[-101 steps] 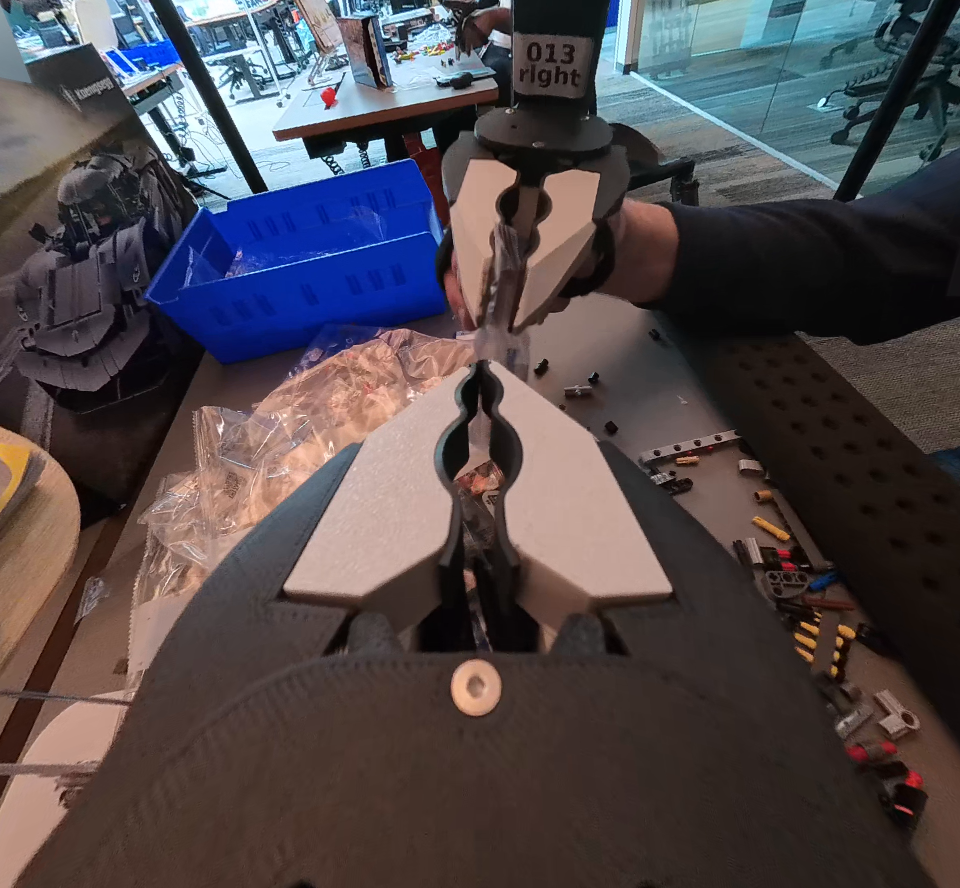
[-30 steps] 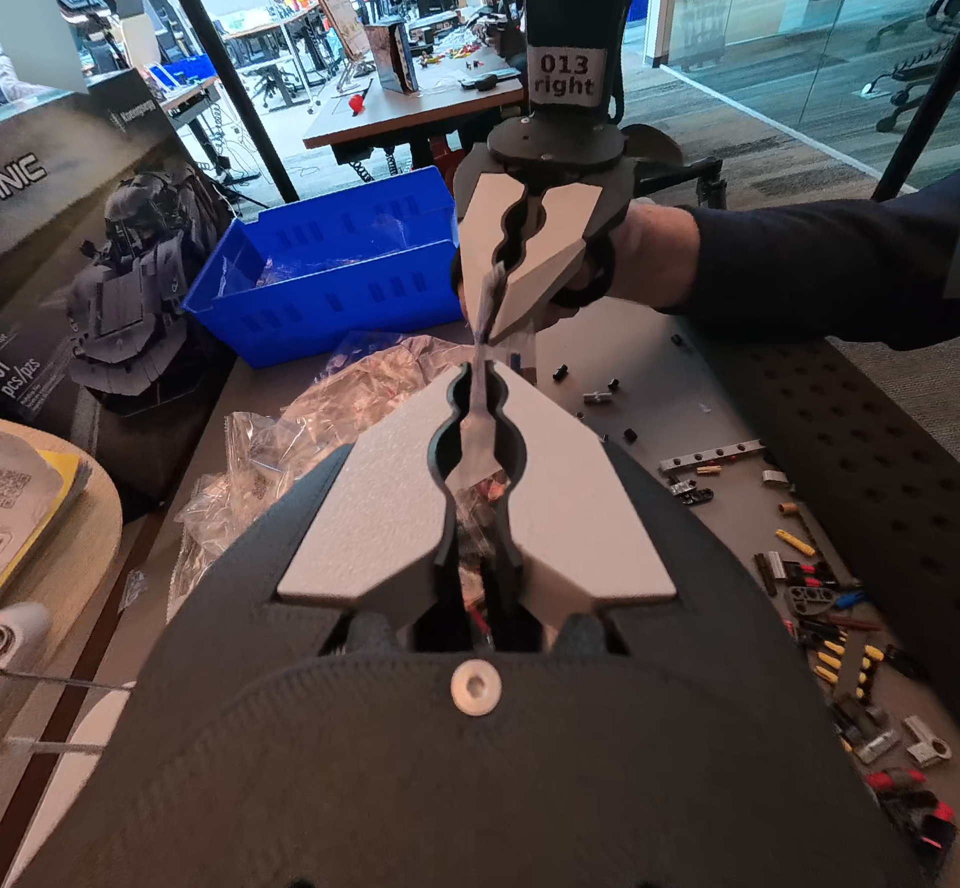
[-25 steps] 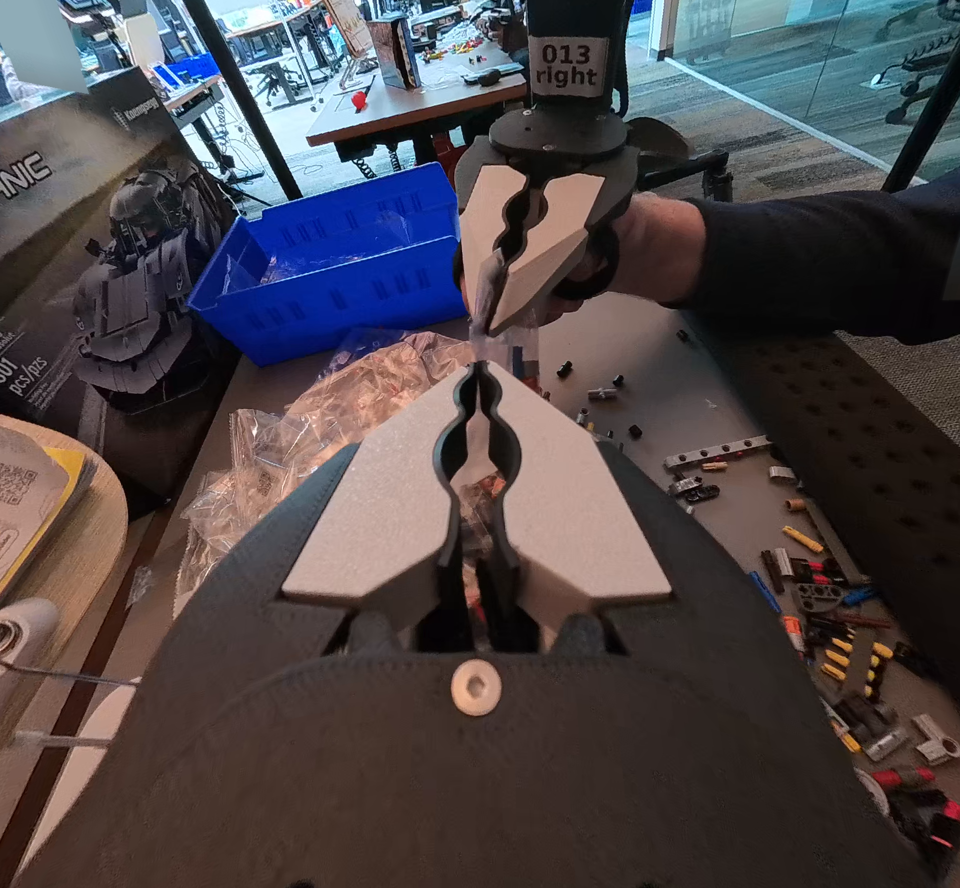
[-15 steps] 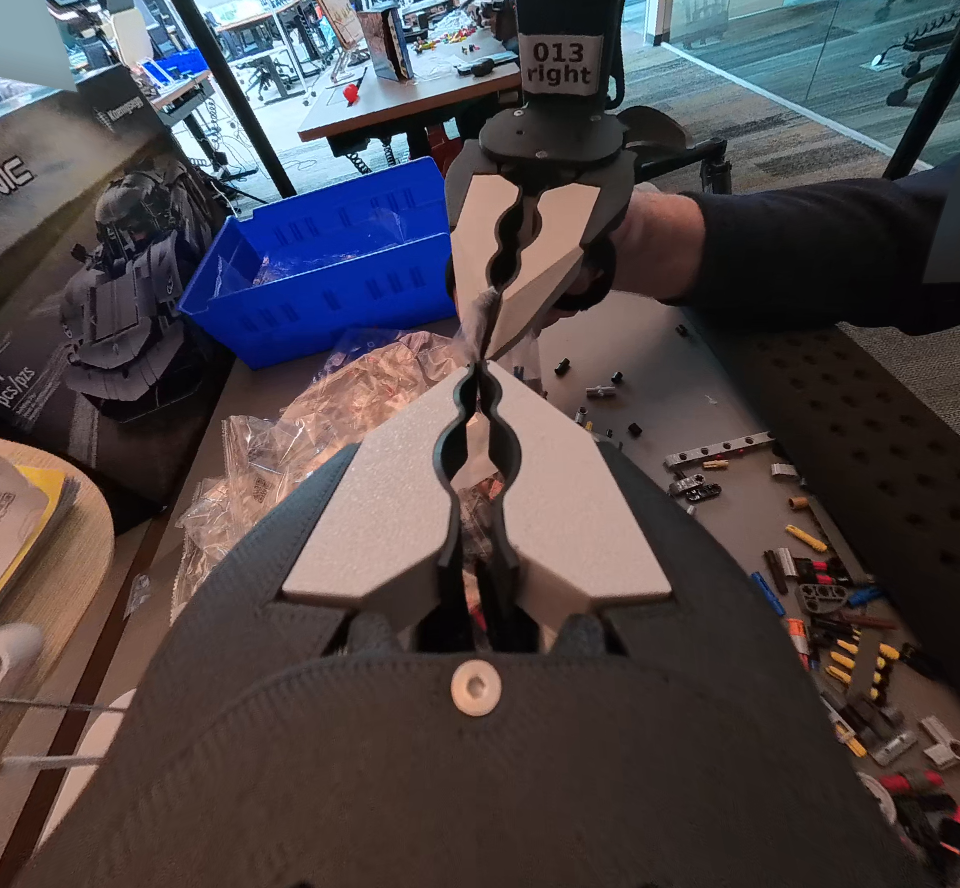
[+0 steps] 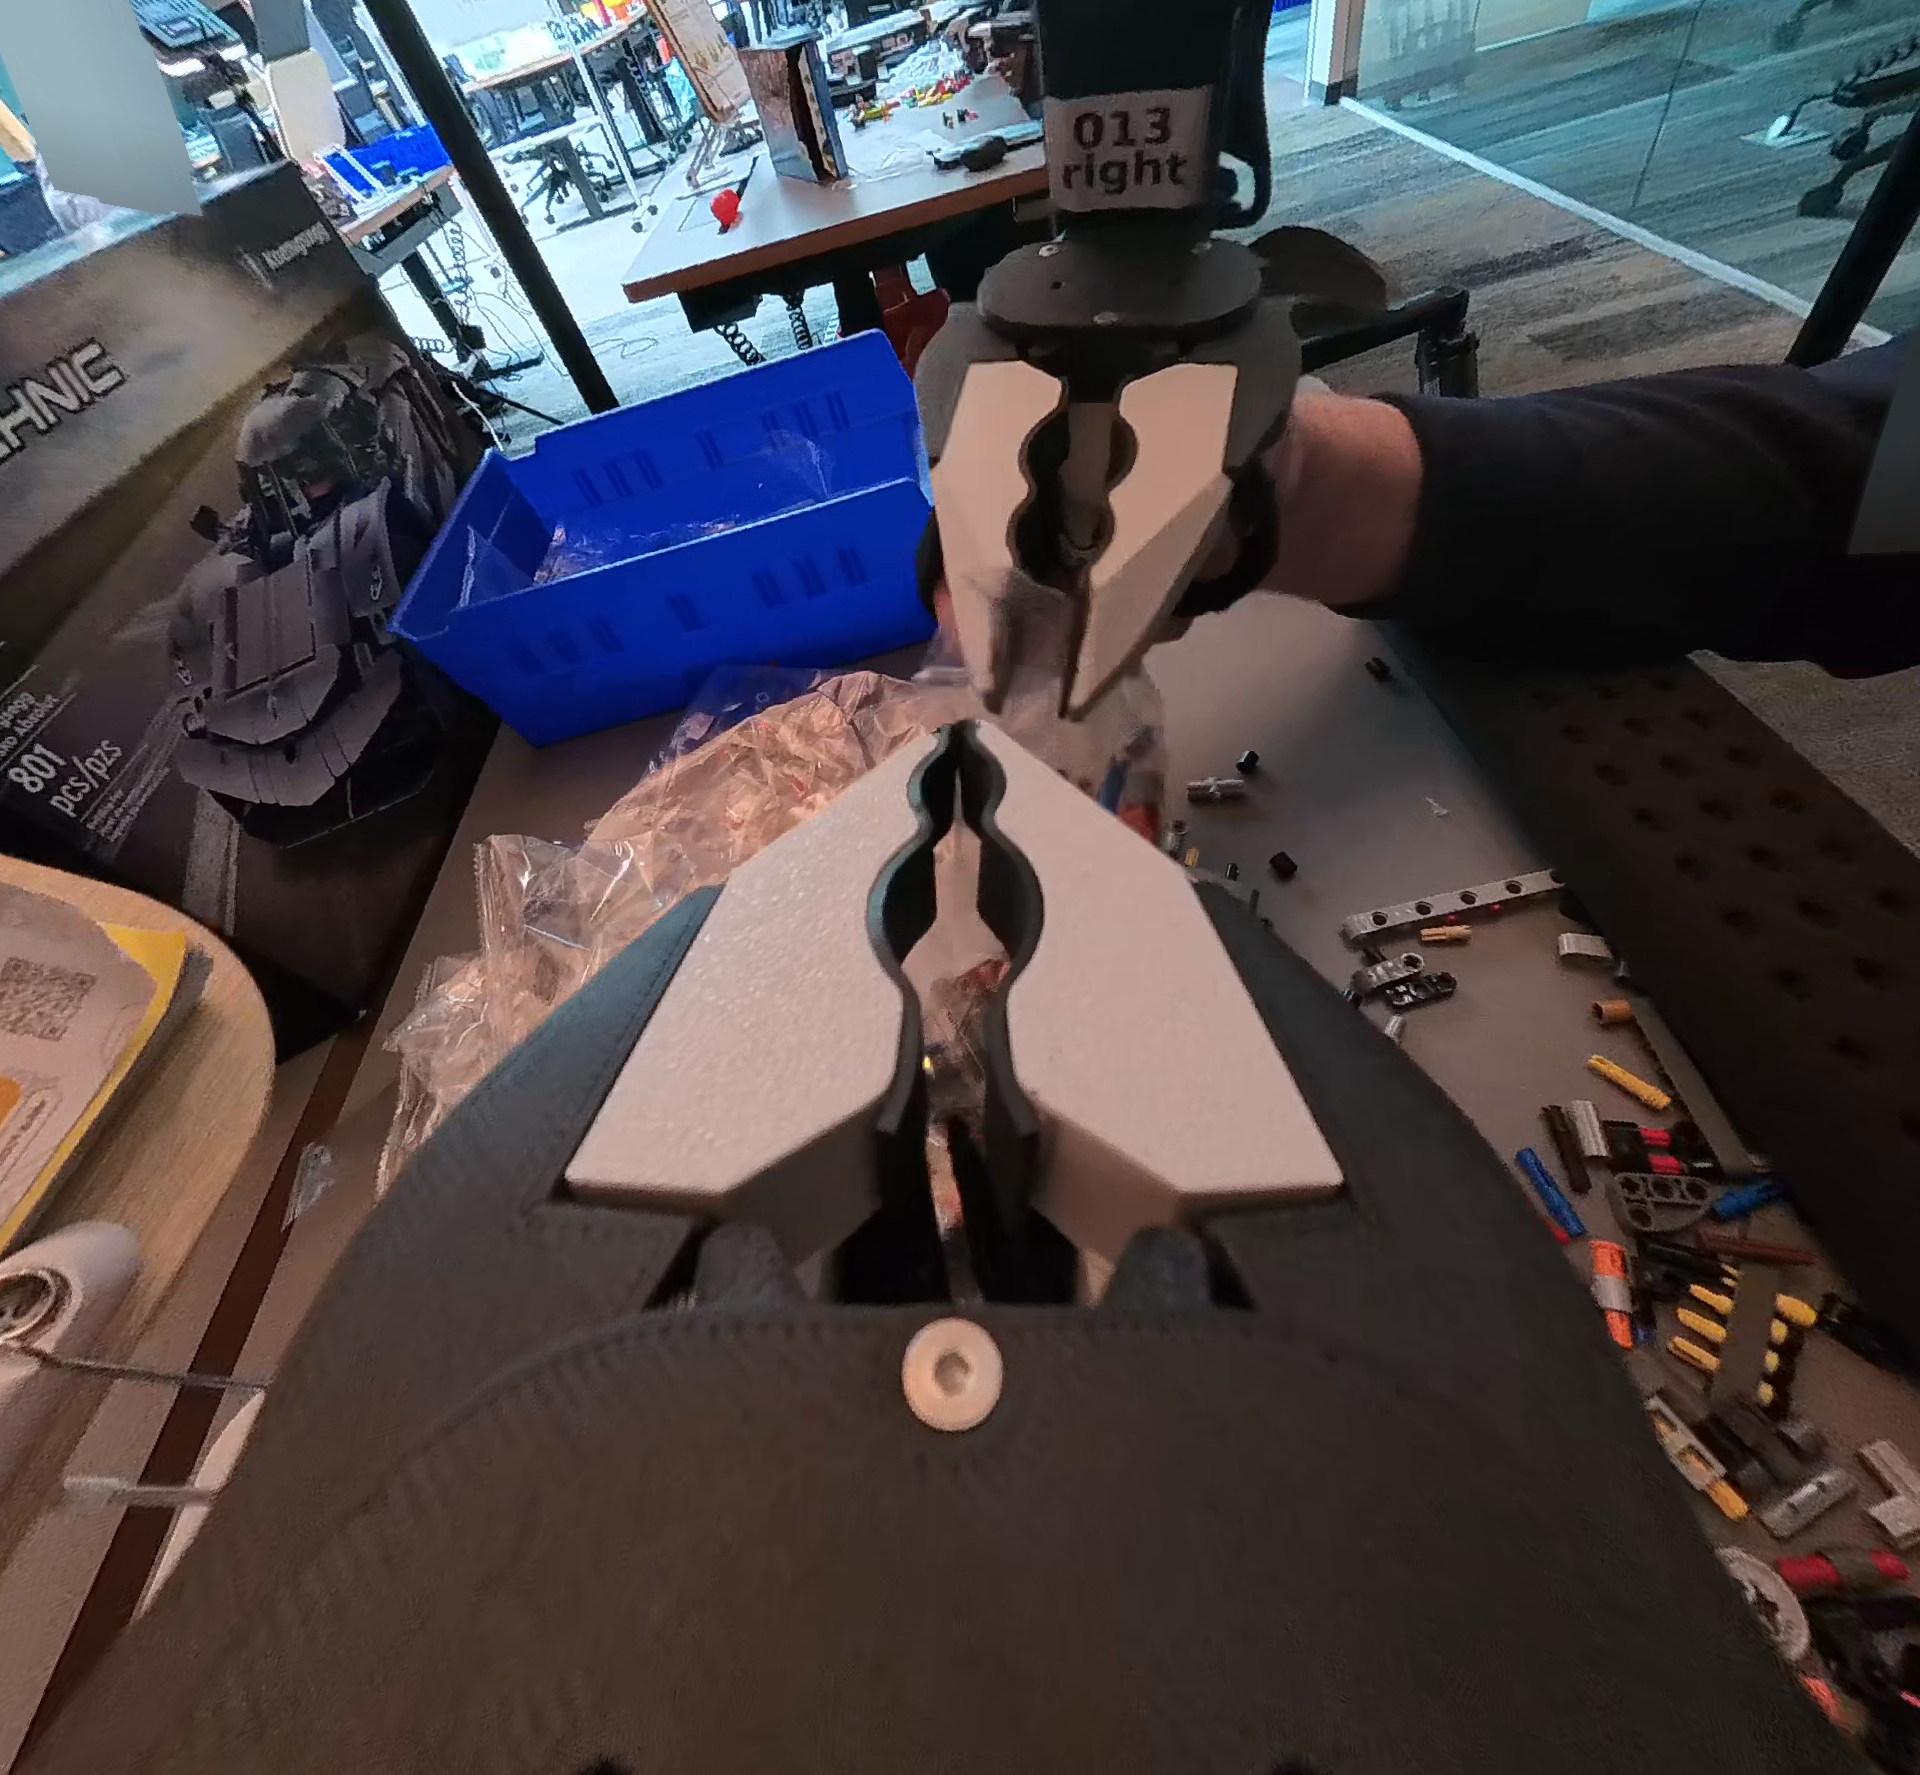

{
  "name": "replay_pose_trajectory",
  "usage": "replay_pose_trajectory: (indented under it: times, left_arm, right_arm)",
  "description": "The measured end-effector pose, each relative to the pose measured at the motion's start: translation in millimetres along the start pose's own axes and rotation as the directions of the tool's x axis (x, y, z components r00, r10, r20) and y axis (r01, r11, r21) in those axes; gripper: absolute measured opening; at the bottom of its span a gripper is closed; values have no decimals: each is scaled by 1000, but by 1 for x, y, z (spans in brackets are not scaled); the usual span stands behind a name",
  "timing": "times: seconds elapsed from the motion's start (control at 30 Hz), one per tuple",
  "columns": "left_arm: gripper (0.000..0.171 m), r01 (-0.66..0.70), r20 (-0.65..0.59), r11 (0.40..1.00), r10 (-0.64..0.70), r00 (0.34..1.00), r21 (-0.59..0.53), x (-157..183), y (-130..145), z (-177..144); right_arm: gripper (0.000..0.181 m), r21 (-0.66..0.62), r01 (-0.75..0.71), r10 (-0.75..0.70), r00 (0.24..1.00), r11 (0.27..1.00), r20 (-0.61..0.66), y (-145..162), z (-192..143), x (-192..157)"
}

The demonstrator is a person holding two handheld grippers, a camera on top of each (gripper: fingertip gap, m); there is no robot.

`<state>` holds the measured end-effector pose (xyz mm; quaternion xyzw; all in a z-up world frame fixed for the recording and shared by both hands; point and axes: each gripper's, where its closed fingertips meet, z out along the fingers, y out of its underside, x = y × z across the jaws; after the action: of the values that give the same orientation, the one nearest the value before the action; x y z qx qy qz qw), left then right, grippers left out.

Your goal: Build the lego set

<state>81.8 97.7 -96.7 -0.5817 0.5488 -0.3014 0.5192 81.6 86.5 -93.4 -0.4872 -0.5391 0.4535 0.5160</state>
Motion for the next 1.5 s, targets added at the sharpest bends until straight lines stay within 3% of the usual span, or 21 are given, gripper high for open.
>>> replay_pose_trajectory:
  times: [0.2,0.37,0.47,0.67,0.8,0.93,1.2,1.5]
  left_arm:
    - [0,-10,-15,1000,10,1000,25,4,-6,-2]
    - [0,-17,-35,999,19,999,49,8,-11,-5]
    - [0,-28,-55,998,31,998,54,13,-15,-6]
    - [0,-46,-73,998,49,996,38,19,-15,-3]
    - [0,-47,-67,999,48,997,28,18,-13,-1]
    - [0,-51,-54,998,52,997,24,16,-12,1]
    - [0,-56,-48,998,57,997,4,15,-9,8]
    - [6,-36,11,999,36,999,27,4,-13,-1]
  right_arm:
    - [18,143,-151,138,985,978,101,-20,-13,0]
    - [17,238,-207,194,978,949,80,-31,-26,14]
    - [16,203,-246,243,969,948,40,-21,-25,26]
    - [20,41,-207,199,969,977,145,1,-3,-5]
    - [23,41,-177,168,970,983,174,-1,1,-15]
    - [24,8,-152,150,982,988,114,6,5,-8]
    - [1,-7,-89,90,995,996,48,9,8,-3]
    - [0,10,-69,69,998,998,5,5,2,4]
